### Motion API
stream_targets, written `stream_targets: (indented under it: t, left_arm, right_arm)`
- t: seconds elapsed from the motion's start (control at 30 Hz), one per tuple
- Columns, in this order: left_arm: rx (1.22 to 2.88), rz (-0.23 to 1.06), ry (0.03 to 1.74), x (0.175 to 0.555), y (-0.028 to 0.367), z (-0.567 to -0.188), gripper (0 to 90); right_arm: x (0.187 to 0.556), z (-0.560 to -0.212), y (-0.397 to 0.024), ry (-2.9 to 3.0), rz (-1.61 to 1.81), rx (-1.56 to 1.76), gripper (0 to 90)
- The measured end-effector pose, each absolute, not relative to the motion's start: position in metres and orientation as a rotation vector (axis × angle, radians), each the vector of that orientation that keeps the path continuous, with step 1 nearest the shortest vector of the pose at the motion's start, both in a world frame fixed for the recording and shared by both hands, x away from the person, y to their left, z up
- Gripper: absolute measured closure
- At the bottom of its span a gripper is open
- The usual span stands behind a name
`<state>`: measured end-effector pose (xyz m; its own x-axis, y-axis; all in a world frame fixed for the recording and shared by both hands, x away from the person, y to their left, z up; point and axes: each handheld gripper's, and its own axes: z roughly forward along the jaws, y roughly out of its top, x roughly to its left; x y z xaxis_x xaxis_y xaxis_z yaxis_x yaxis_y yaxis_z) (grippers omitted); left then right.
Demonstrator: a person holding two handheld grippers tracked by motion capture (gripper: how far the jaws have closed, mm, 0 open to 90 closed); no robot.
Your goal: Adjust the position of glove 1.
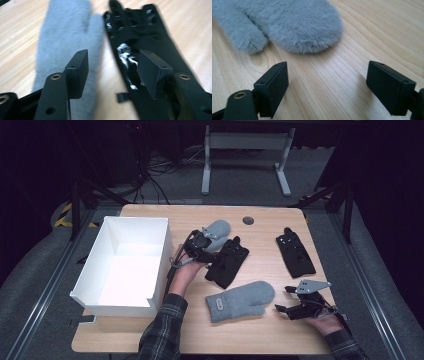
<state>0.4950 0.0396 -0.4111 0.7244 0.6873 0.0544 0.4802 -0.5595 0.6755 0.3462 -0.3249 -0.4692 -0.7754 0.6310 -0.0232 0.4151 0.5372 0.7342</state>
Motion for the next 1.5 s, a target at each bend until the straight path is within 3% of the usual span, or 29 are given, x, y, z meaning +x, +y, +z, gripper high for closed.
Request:
stream_targets:
  t: [0.47, 0.7, 0.93, 1.5]
  left_arm:
    - [2.304, 0.369, 0.937, 0.529, 0.041, -0.439, 51.5]
    - [2.361, 0.433, 0.944, 0.531, 0.036, -0.446, 69.9]
    - [2.347, 0.401, 0.966, 0.532, 0.038, -0.442, 82.5]
    - [2.208, 0.33, 0.973, 0.517, 0.053, -0.408, 85.3]
  right_arm:
    - [0.346, -0.469, -0.325, 2.492, 1.08, 0.872, 18.4]
    - [0.346, -0.469, -0.325, 2.492, 1.08, 0.872, 18.3]
    - [0.346, -0.469, -0.325, 2.492, 1.08, 0.872, 18.4]
    - [0.346, -0.469, -0.325, 2.489, 1.081, 0.876, 18.6]
